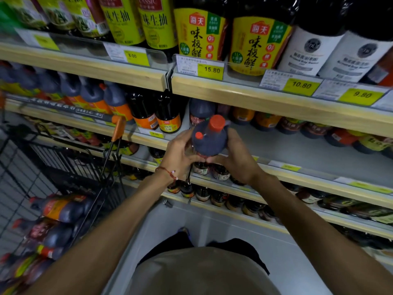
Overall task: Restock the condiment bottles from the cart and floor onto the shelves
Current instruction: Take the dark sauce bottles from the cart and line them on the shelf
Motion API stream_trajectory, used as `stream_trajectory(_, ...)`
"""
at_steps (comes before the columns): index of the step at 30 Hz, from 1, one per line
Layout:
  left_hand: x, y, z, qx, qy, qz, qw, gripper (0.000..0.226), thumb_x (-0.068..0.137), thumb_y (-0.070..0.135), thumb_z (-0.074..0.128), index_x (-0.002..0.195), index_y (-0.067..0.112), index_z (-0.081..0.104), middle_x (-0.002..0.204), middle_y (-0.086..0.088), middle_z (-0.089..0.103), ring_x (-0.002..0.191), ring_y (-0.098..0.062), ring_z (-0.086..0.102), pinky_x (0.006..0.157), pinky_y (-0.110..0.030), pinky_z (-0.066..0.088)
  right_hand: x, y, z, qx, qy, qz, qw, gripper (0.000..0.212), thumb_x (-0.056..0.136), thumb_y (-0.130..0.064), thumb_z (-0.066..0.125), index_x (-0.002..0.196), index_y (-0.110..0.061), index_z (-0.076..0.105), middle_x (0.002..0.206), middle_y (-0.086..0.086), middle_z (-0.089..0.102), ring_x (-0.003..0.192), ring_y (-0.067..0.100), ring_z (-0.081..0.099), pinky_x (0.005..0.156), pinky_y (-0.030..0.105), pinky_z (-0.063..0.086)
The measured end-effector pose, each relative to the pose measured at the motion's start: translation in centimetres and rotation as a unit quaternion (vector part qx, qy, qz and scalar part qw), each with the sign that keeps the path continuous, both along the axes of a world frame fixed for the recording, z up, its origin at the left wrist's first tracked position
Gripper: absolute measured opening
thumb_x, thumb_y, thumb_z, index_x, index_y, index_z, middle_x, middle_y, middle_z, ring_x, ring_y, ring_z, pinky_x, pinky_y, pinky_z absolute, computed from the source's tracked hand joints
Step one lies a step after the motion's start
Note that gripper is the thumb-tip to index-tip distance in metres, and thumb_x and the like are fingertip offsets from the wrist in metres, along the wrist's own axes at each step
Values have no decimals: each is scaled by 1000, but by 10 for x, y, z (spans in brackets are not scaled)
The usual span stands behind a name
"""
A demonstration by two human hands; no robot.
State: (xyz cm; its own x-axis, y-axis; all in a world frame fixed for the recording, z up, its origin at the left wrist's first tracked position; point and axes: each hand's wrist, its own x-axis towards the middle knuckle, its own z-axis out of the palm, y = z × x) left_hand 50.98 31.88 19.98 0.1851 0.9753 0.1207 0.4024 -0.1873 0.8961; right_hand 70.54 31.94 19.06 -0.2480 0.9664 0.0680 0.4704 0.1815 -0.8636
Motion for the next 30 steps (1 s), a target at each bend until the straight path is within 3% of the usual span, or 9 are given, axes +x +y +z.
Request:
stream_trajectory(3,-3,17,-5,85,90,45,991,69,72,1,89,134,-3,58,132,-23,61,121,-35,59,104,-37,47,-11,11,-6,58,-3,-44,997,74,79,-12,90,139,-8,45,131,8,48,121,17,50,108,34,47)
stream_trajectory(5,-4,31,-11,99,109,52,988,68,76,-2,85,137,-5,55,138,-26,56,125,-37,56,107,-40,46,-16,22,-10,84,2,-64,994,75,78,-6,89,140,-7,46,132,9,46,120,11,47,107,20,43)
stream_trajectory(7,-4,44,-17,105,65,43,991,68,77,-11,80,139,-4,55,138,-17,57,123,-14,54,105,-21,48,-21,33,-16,91,0,-78,993,81,77,-4,89,144,-5,43,137,11,44,123,11,44,106,11,38)
stream_trajectory(9,-5,54,-26,116,48,33,992,70,75,-14,79,140,-4,54,136,-12,57,120,-3,50,93,0,40,-24,43,-25,88,-9,-88,992,87,75,-8,91,148,-4,41,141,13,43,130,18,45,110,21,39)
stream_trajectory(13,-14,75,-46,130,56,23,990,76,75,-6,82,144,-1,51,139,-15,59,124,-9,49,98,2,33,-31,60,-43,96,-28,-111,989,83,73,-10,92,142,-1,47,135,8,43,119,7,42,100,6,36)
stream_trajectory(17,-22,95,-65,89,17,7,996,70,79,0,83,142,0,53,134,-8,63,122,-5,55,103,-19,50,-43,76,-57,67,9,-130,989,85,69,-13,96,139,-4,50,138,5,47,123,17,50,103,32,50)
stream_trajectory(21,-24,109,-77,-26,-82,11,996,79,76,-11,80,147,0,47,136,-1,60,131,-11,55,112,-34,47,-46,89,-66,15,79,-150,985,81,78,-12,90,145,-5,45,146,10,53,123,15,59,99,22,54)
stream_trajectory(25,-25,122,-92,-59,-129,8,990,82,75,-12,80,149,-2,45,142,-5,56,134,-12,52,116,-45,42,-46,99,-72,14,77,-166,983,81,82,-22,88,148,-6,44,145,7,55,122,11,60,95,17,53)
stream_trajectory(30,-22,109,-98,-39,-156,56,985,75,75,-6,83,143,4,54,133,1,61,129,-12,58,110,-47,50,-42,93,-85,-2,38,-158,987,78,81,-25,88,146,-15,45,145,9,52,129,21,58,109,45,52)
